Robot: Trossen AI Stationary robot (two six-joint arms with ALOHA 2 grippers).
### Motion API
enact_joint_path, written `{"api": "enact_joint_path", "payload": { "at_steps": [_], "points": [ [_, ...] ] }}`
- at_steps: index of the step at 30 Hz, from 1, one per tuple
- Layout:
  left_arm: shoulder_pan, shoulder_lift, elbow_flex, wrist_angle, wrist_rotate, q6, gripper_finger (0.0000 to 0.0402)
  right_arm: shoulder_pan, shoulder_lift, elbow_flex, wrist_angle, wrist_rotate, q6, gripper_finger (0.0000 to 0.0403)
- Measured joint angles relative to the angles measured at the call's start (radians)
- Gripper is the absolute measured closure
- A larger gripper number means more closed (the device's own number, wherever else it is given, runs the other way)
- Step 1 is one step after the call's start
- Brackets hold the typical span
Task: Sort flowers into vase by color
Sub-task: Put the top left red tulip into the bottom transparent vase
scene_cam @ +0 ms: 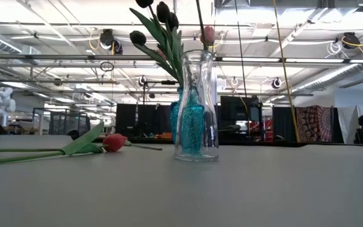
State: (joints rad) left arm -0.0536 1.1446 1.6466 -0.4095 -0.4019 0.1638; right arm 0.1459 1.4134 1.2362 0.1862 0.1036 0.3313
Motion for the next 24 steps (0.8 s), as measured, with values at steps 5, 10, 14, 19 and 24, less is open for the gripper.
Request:
{"api": "enact_joint_path", "payload": {
  "at_steps": [5,10,14,19,24],
  "points": [
    [0.000,0.000,0.000,0.000,0.000,0.000,0.0297,0.000,0.059,0.000,0.077,-0.035,0.001,0.0403],
    [0.000,0.000,0.000,-0.001,0.000,0.000,0.0297,-0.007,0.071,0.000,0.110,-0.058,0.014,0.0403],
    [0.000,0.000,0.000,-0.003,0.000,0.000,0.0297,-0.010,0.070,0.000,0.107,-0.054,0.008,0.0403],
    [0.000,0.000,0.000,-0.004,0.000,0.001,0.0297,-0.011,0.070,0.000,0.091,-0.054,0.007,0.0403],
    [0.000,0.000,0.000,-0.004,0.000,0.001,0.0297,-0.021,0.070,0.000,0.077,-0.053,0.007,0.0403]
  ]
}}
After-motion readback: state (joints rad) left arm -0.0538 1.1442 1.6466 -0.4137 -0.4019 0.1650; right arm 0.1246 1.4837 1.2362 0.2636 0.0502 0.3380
